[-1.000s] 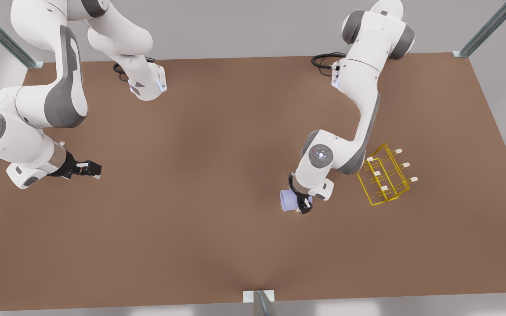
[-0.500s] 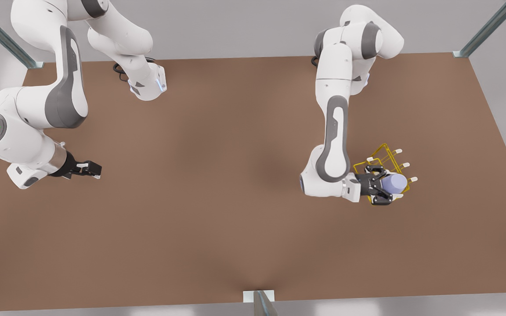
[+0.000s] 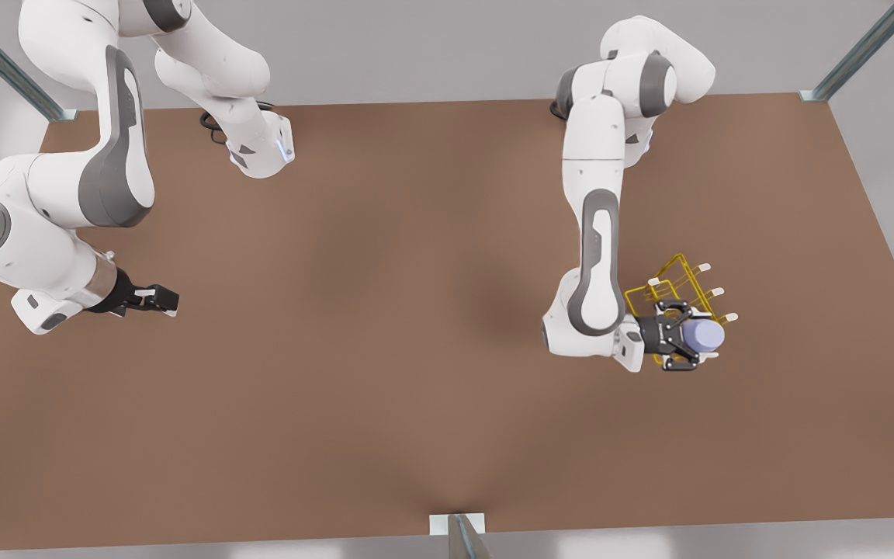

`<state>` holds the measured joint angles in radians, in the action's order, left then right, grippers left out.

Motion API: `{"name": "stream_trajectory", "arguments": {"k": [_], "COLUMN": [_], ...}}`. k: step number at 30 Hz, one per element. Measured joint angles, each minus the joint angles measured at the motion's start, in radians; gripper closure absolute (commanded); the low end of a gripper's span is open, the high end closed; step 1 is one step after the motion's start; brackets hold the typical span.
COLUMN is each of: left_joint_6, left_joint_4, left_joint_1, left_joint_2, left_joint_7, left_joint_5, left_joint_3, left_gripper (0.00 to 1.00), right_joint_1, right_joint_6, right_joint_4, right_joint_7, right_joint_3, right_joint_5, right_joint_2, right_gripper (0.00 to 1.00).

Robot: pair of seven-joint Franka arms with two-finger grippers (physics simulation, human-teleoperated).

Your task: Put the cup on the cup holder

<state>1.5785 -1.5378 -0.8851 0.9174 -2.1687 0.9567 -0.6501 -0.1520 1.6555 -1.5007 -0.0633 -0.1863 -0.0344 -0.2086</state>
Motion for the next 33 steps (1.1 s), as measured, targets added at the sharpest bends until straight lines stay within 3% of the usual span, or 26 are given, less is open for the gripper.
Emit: {"name": "stream_trajectory", "arguments": {"k": [18, 20, 21, 26, 28, 30, 33], "left_joint_6": [0.085, 0.089, 0.091, 0.096, 0.089, 0.048, -0.080], "left_joint_4": [-0.107, -0.110, -0.110, -0.114, -0.134, 0.005, 0.292], "left_joint_1": [-0.018, -0.019, -0.019, -0.019, -0.030, -0.040, -0.032], "left_joint_2": [-0.031, -0.031, -0.031, -0.048, -0.130, -0.225, -0.291], "left_joint_7": [0.012, 0.004, -0.001, -0.020, -0.022, 0.004, 0.136], "left_joint_5": [-0.096, -0.098, -0.098, -0.098, -0.096, -0.182, -0.481], "left_joint_3": [0.012, 0.011, 0.011, 0.009, 0.001, 0.004, 0.001], "left_gripper": [0.24, 0.16, 0.00, 0.00, 0.00, 0.00, 0.00], "right_joint_1": [0.000, 0.000, 0.000, 0.000, 0.001, 0.001, 0.000], "right_joint_6": [0.000, 0.000, 0.000, 0.000, 0.000, 0.000, 0.000], "right_joint_4": [0.001, 0.001, 0.001, 0.002, 0.002, 0.002, 0.002], "right_joint_7": [-0.004, -0.004, -0.004, -0.004, -0.005, -0.005, -0.006], "right_joint_3": [0.000, 0.000, 0.000, 0.000, 0.000, 0.000, 0.000], "right_joint_5": [0.000, 0.000, 0.000, 0.000, 0.000, 0.000, 0.000], "right_joint_2": [-0.001, -0.001, -0.001, -0.001, -0.001, -0.001, -0.001], "right_gripper": [0.00, 0.00, 0.00, 0.00, 0.00, 0.00, 0.00]}}
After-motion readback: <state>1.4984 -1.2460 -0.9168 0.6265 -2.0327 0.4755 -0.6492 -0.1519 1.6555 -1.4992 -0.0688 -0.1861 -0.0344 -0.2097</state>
